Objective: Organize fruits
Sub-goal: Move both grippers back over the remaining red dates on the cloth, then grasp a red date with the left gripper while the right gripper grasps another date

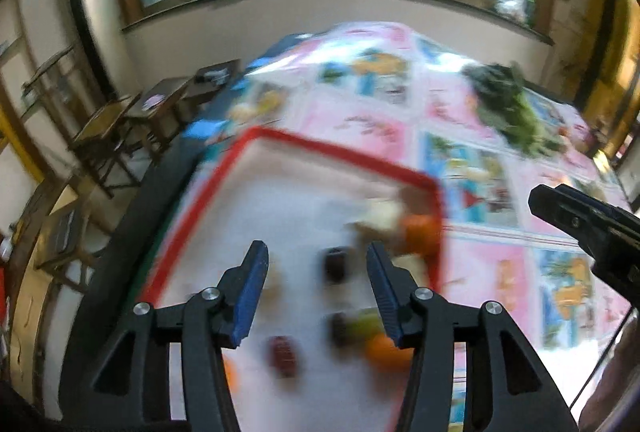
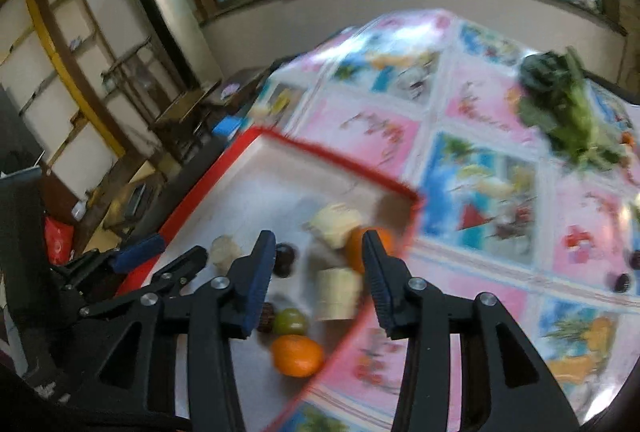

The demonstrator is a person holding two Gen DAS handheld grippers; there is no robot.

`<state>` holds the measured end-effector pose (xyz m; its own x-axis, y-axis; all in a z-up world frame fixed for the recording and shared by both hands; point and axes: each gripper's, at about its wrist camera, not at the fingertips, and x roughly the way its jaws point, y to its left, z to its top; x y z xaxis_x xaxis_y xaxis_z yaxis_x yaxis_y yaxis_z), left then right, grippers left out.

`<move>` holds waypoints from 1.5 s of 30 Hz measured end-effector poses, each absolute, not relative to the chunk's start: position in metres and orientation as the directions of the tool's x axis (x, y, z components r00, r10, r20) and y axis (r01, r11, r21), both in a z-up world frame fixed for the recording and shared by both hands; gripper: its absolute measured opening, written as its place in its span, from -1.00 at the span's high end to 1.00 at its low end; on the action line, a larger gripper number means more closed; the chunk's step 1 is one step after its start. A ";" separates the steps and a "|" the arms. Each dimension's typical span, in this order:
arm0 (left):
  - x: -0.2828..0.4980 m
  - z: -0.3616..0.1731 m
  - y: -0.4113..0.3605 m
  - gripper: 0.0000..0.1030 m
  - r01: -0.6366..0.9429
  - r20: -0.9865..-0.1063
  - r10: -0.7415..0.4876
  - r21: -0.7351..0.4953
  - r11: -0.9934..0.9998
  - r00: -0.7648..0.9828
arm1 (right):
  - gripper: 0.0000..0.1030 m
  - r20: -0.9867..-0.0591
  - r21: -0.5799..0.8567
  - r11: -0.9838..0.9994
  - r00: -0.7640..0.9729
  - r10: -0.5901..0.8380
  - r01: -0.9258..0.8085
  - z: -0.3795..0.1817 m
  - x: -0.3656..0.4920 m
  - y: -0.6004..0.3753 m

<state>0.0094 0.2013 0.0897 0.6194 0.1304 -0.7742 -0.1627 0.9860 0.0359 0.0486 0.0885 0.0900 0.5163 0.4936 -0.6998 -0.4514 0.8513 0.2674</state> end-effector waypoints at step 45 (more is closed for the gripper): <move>0.089 0.025 -0.056 -0.01 0.301 -0.857 -0.232 -0.095 0.949 0.460 | 0.48 -0.808 0.201 0.960 0.521 0.275 -0.195 0.013 0.137 -0.192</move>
<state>0.0890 -0.0564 0.0249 0.4603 -0.2318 -0.8570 0.3011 0.9489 -0.0950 0.1371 -0.1925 0.0125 0.5213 0.2749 -0.8079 -0.1954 0.9600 0.2006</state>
